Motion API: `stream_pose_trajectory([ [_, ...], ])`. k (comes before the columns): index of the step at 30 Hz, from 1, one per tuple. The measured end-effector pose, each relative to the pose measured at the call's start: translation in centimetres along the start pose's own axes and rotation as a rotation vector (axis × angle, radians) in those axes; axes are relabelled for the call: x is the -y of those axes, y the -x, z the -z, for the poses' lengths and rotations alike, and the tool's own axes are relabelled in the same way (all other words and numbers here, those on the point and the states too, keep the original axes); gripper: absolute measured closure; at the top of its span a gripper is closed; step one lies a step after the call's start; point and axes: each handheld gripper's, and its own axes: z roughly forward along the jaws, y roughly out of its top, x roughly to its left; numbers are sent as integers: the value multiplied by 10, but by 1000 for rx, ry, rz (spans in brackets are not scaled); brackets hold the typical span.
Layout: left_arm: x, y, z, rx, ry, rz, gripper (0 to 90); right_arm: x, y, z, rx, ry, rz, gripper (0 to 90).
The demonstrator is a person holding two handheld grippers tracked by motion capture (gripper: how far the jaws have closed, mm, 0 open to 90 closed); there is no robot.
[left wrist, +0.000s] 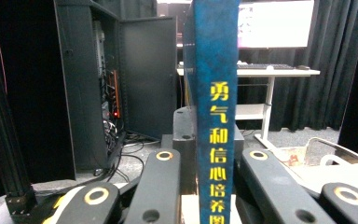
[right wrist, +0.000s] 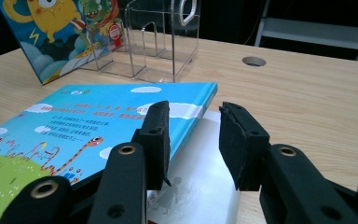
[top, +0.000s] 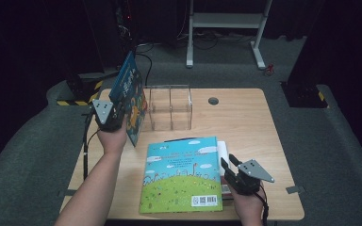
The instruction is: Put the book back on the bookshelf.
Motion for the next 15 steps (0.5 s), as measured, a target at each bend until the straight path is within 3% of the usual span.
stream_pose_trajectory([
  [7, 2, -10, 2, -10, 1, 5, 809, 0, -1, 0, -1, -2, 0, 628],
  [15, 3, -8, 0, -9, -14, -33, 747, 0, -1, -1, -7, -3, 1, 626],
])
